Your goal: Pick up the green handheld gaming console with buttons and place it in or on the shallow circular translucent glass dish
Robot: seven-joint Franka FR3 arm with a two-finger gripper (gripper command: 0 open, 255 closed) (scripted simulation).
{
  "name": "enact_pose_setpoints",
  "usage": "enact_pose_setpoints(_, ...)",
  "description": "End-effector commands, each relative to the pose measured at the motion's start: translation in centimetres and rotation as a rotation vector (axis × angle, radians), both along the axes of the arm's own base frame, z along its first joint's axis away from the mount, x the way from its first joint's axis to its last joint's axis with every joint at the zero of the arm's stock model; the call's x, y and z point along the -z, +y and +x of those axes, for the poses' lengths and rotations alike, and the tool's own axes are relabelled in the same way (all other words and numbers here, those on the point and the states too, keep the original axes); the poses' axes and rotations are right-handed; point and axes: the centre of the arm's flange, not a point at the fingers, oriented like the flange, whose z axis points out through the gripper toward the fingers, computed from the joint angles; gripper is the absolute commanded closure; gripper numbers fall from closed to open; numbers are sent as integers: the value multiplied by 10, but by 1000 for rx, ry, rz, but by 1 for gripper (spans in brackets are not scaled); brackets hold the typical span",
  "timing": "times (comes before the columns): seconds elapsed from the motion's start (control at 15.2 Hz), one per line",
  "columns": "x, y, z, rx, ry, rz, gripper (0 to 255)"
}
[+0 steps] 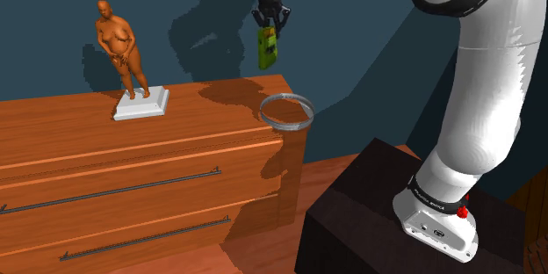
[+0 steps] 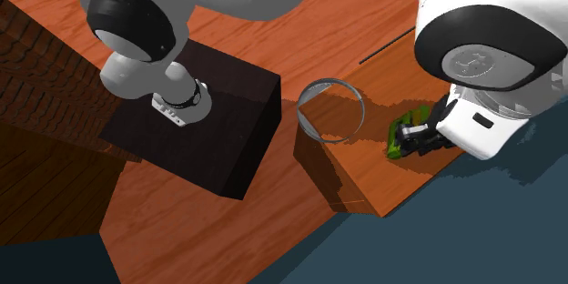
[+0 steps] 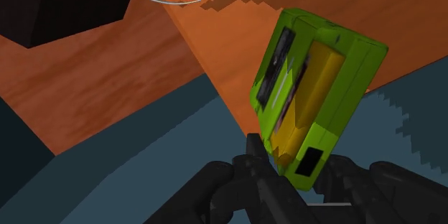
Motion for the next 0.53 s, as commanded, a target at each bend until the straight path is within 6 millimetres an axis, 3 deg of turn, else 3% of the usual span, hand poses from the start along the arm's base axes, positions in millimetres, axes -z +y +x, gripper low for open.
enact_pose_setpoints(0.0, -4, 9, -23, 0, 0, 0, 255)
enact_pose_setpoints(0.46, -23, 40, -108, 0, 0, 0, 255)
